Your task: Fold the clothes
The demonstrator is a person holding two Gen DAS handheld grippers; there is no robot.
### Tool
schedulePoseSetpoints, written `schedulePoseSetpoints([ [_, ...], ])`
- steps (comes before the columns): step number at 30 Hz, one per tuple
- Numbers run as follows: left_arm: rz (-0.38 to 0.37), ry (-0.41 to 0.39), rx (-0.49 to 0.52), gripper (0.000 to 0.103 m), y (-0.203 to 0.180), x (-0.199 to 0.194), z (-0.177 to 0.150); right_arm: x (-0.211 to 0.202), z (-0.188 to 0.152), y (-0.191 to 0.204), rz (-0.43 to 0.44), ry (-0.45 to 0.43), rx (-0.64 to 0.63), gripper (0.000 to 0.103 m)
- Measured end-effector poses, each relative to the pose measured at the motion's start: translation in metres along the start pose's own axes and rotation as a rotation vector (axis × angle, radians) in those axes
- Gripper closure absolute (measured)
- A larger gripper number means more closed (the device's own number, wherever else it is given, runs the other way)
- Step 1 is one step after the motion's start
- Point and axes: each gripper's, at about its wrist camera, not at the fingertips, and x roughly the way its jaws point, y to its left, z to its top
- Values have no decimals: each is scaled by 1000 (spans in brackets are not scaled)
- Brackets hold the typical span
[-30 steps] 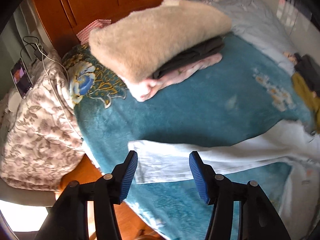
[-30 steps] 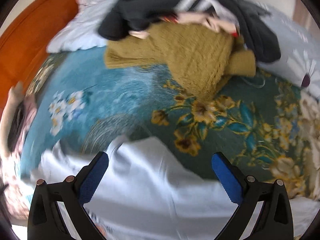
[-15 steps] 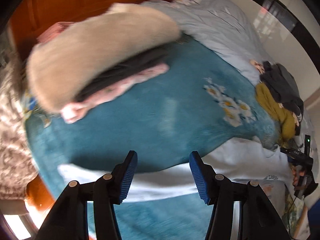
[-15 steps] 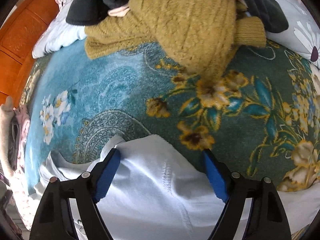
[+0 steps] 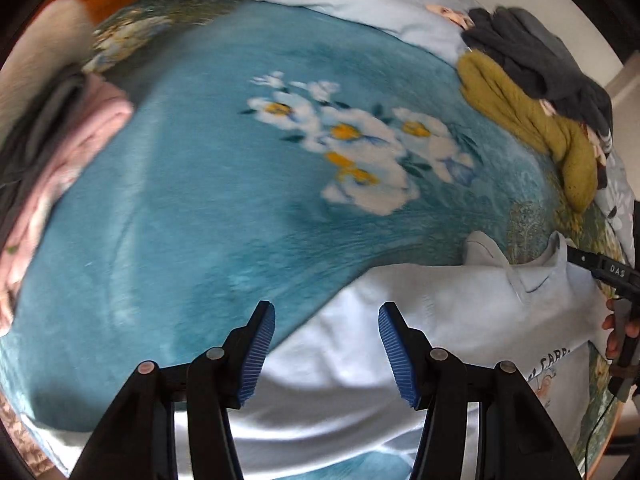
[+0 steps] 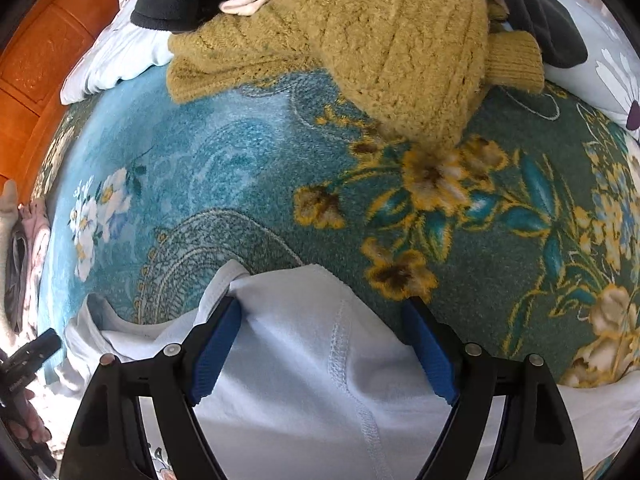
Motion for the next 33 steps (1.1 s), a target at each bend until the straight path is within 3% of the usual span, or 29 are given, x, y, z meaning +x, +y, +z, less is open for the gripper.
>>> schedulePoseSetpoints([
  [5,25,24,55,47,-21,17,4,-2,-7,5,-37,-14,-49,20],
  [6,30,31,63,50,-24,21,4,-3,-8,6,-43,-16,-53,25],
  [7,35,35,68,59,-27,23,5,-4,-9,5,-49,-18,-56,27],
  [8,39,36,72,66,-30,24,5,-5,-11,5,-41,-23,-57,35],
  [10,55,39,85,98,-35,27,7,-9,-12,3,-33,-24,-63,53],
  [12,85,30,108,99,-40,26,9,-12,-13,3,-55,-22,-80,96],
  [14,117,-25,127,99,-43,17,12,-21,-13,3,-66,-53,-98,96],
  [18,169,-183,135,99,-46,-11,23,-51,-6,4,-95,-225,-97,96],
  [24,239,-145,136,95,-51,-3,28,-27,-10,17,-187,-181,-100,96],
  [25,239,-142,123,90,-49,-4,27,-24,-8,16,-184,-175,-80,96],
  [26,227,-141,104,84,-46,-5,26,-22,-5,14,-179,-169,-57,94],
  [28,200,-158,38,60,-35,-18,22,-21,-3,11,-188,-168,-36,85],
  [30,178,-184,-44,59,-25,-33,15,-29,-4,7,-169,-186,-17,54],
  [33,124,-201,-186,55,-16,-53,0,-61,-14,-15,-104,-250,46,52],
])
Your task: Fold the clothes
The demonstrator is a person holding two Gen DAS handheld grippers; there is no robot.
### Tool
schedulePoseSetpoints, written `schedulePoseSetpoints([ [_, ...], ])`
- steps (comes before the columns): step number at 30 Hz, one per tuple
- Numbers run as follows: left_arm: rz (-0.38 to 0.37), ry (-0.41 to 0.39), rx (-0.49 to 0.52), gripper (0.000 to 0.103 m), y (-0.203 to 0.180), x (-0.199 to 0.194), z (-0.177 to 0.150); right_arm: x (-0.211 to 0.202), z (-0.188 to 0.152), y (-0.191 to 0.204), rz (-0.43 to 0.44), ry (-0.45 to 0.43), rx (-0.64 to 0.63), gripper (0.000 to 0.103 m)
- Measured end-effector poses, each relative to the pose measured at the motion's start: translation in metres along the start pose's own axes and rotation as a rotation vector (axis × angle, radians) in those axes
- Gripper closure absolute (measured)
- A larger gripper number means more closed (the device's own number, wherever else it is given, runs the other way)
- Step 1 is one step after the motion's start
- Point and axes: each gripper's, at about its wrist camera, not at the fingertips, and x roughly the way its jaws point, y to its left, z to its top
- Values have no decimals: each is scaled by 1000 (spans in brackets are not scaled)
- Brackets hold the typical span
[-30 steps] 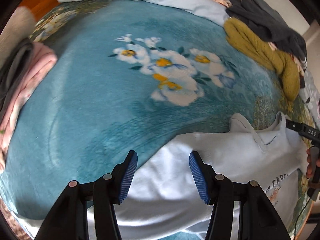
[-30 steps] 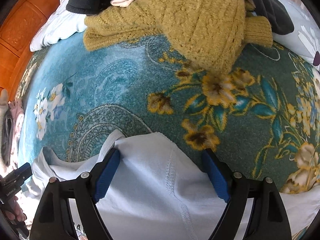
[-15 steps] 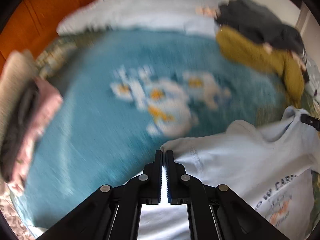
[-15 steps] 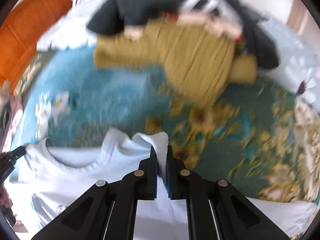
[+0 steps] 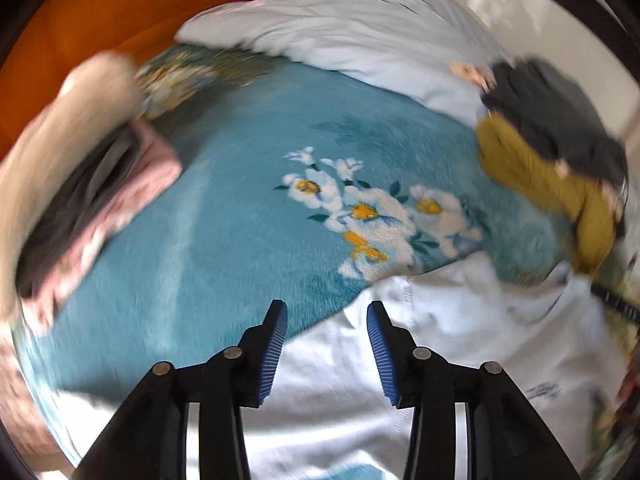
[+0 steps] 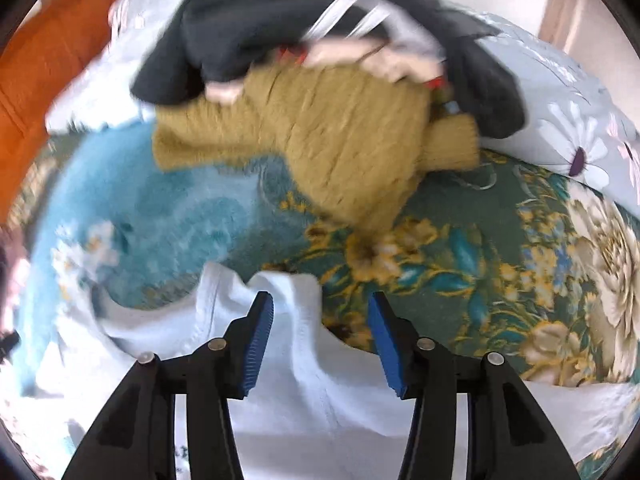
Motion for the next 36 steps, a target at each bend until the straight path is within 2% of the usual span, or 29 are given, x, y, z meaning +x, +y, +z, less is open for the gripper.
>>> schedulePoseSetpoints([
  [4,-110,7,-212,51,11,-20,-30,-51,-20,-64,60,-61,156,52],
  [6,-167,5,-286,51,13,-27,-51,-68,-40,-116,28,-78,263,52],
  [8,-196,-12,-298,51,13,-32,-77,-91,-64,-174,-17,-83,379,52],
  [11,-242,41,-360,51,18,-37,-95,-125,-101,-259,-105,-89,546,52],
  [13,-309,-18,-383,50,22,-52,-95,-137,-123,-302,-140,-84,644,50],
  [16,-337,-61,-377,45,22,-66,-98,-141,-153,-350,-148,-65,775,47],
  [18,-331,-45,-372,45,18,-66,-102,-138,-168,-365,-129,-44,828,47],
  [21,-283,-30,-350,45,12,-65,-106,-127,-175,-370,-80,-19,861,47],
  [25,-268,-41,-359,45,13,-69,-111,-115,-171,-362,-75,-10,840,45],
  [28,-259,-46,-371,45,16,-72,-114,-112,-170,-362,-78,-9,845,48],
  [29,-258,-46,-374,45,17,-73,-114,-113,-170,-362,-80,-7,846,55],
  [30,-258,-45,-379,45,18,-73,-115,-112,-169,-362,-80,-4,840,74],
  [31,-259,-43,-383,45,19,-73,-115,-112,-168,-363,-80,0,833,88],
  [32,-260,-40,-386,45,19,-72,-115,-111,-166,-362,-71,4,820,97],
  [36,-264,-35,-390,45,19,-72,-116,-111,-153,-354,-26,-8,770,99],
])
